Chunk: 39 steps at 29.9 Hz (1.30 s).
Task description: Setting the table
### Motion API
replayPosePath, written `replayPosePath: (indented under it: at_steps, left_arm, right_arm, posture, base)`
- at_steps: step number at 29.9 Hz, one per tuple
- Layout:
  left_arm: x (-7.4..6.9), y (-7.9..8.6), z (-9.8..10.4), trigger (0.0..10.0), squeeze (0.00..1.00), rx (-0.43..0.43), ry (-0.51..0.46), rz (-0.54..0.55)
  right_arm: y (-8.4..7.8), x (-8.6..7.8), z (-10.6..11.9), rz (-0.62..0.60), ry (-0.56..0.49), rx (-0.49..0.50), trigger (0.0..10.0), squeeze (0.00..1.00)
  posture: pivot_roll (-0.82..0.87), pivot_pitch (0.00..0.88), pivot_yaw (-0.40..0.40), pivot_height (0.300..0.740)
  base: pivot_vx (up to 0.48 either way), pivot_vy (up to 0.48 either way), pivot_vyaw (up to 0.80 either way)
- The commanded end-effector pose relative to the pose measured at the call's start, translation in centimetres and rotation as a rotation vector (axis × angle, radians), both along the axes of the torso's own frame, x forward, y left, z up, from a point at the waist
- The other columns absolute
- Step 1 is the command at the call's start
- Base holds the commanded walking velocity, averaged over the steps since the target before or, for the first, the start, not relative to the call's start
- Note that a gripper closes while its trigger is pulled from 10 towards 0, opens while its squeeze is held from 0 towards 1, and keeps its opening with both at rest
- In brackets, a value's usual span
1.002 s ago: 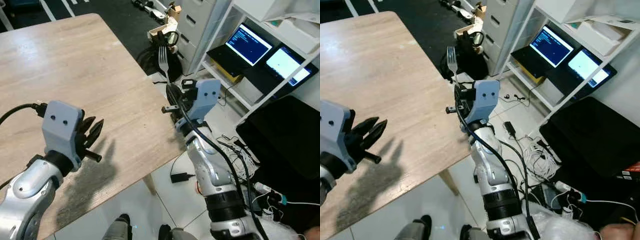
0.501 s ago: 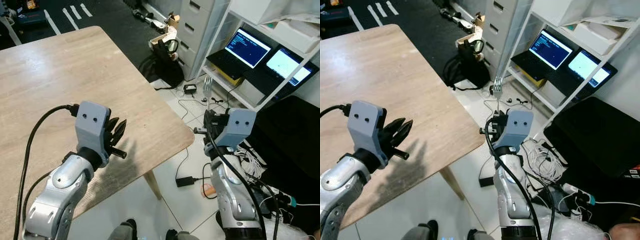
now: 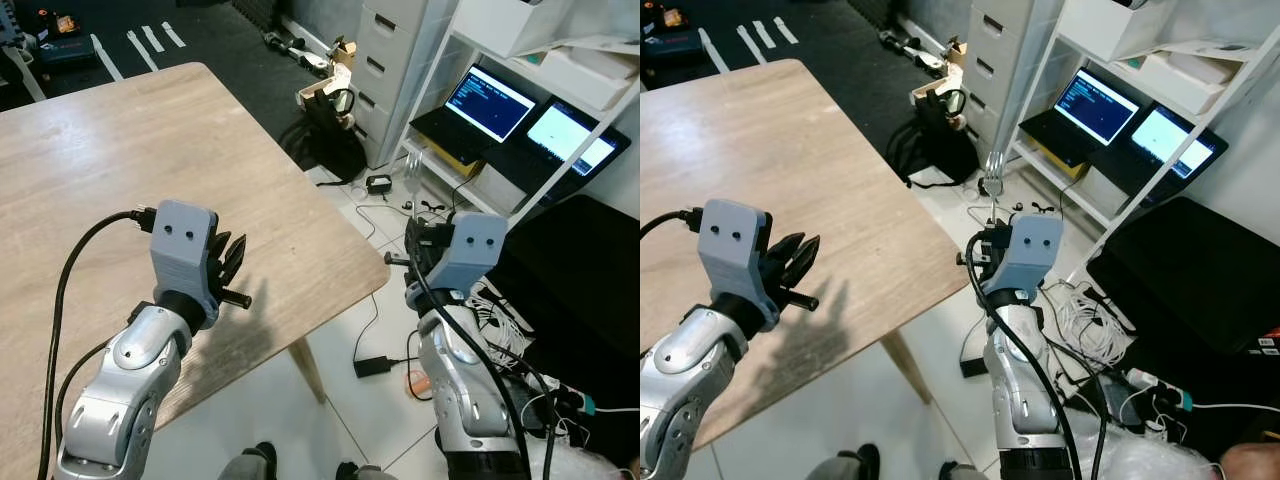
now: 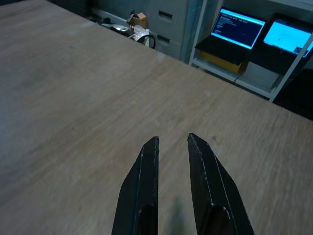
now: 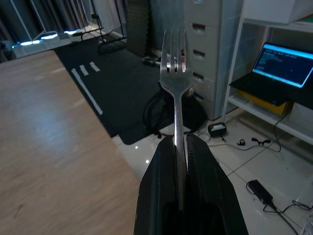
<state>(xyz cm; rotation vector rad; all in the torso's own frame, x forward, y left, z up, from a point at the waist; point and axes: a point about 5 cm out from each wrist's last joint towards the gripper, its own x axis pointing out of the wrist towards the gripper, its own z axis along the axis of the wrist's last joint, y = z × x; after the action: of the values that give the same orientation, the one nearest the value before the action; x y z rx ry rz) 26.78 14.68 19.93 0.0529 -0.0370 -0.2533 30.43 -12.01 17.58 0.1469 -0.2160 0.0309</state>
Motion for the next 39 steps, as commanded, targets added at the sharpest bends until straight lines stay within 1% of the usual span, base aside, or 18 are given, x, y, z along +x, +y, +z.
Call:
replayPosePath:
  at_steps: [1, 20, 32, 34, 39]
  left_arm:
    - [-0.07, 0.02, -0.41, 10.0, 0.00, 0.000, 0.009, 0.007]
    - [0.01, 0.08, -0.43, 10.0, 0.00, -0.002, 0.004, 0.010]
    - [0.10, 0.07, -0.44, 10.0, 0.00, 0.001, 0.003, 0.009]
    - [0.11, 0.08, -0.44, 10.0, 0.00, 0.001, 0.004, 0.009]
    - [0.14, 0.08, -0.49, 10.0, 0.00, 0.001, 0.006, 0.009]
  right_arm:
    - [0.02, -0.12, -0.22, -0.001, 0.013, 0.000, 10.0, 0.00]
    - [-0.22, -0.05, -0.41, -0.009, 0.029, 0.004, 10.0, 0.00]
    - [-0.24, -0.06, -0.50, -0.011, 0.034, 0.008, 10.0, 0.00]
    - [-0.27, -0.05, -0.60, -0.011, 0.042, 0.019, 10.0, 0.00]
    - [-0.39, 0.01, -0.69, -0.015, 0.051, 0.030, 10.0, 0.00]
  posture:
    - [0.09, 0.098, 0.039, 0.740]
    - [0.09, 0.101, 0.038, 0.740]
    - [0.09, 0.101, 0.042, 0.740]
    - [0.09, 0.101, 0.041, 0.740]
    - [0.09, 0.100, 0.041, 0.740]
  base:
    - [-0.390, 0.000, 0.00]
    - [-0.367, 0.000, 0.00]
    - [0.000, 0.000, 0.00]
    - [0.000, 0.000, -0.80]
    - [0.000, 0.000, 0.00]
